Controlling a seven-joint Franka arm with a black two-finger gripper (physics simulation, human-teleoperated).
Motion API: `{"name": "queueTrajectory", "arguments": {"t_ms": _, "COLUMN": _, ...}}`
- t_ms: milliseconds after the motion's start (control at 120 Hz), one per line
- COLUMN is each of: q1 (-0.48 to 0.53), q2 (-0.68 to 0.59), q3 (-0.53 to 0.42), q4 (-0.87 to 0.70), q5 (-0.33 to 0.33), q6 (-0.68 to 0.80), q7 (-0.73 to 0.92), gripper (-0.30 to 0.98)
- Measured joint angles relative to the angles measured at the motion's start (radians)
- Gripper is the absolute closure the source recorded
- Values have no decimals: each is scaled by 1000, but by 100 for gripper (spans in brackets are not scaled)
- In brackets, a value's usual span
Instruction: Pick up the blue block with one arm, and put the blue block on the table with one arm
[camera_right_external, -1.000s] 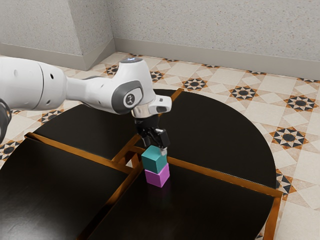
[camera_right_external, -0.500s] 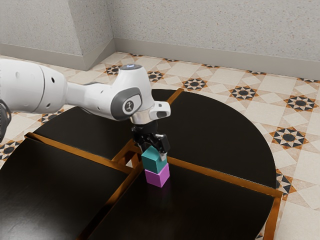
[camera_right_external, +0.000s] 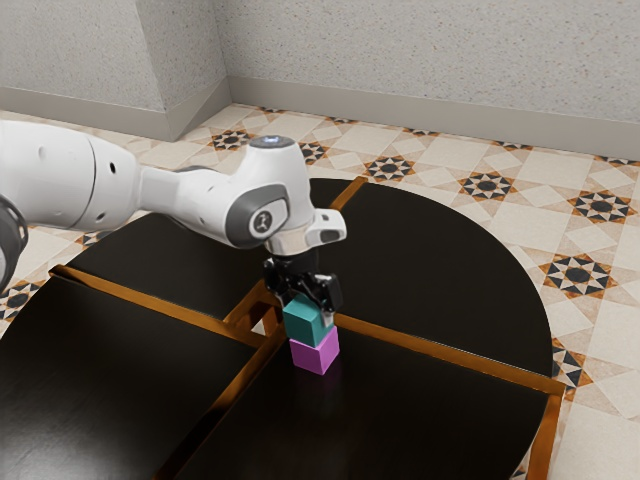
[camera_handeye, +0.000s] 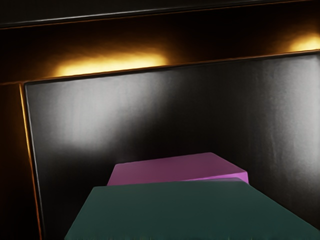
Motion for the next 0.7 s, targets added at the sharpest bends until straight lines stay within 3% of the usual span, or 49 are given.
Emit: {"name": "queueTrajectory", "arguments": {"t_ms": 700, "q1": -2, "q2": -43, "q3": -28, "q4": -47, "q5": 6, "q6": 30, "q7": -38, "gripper": 0}}
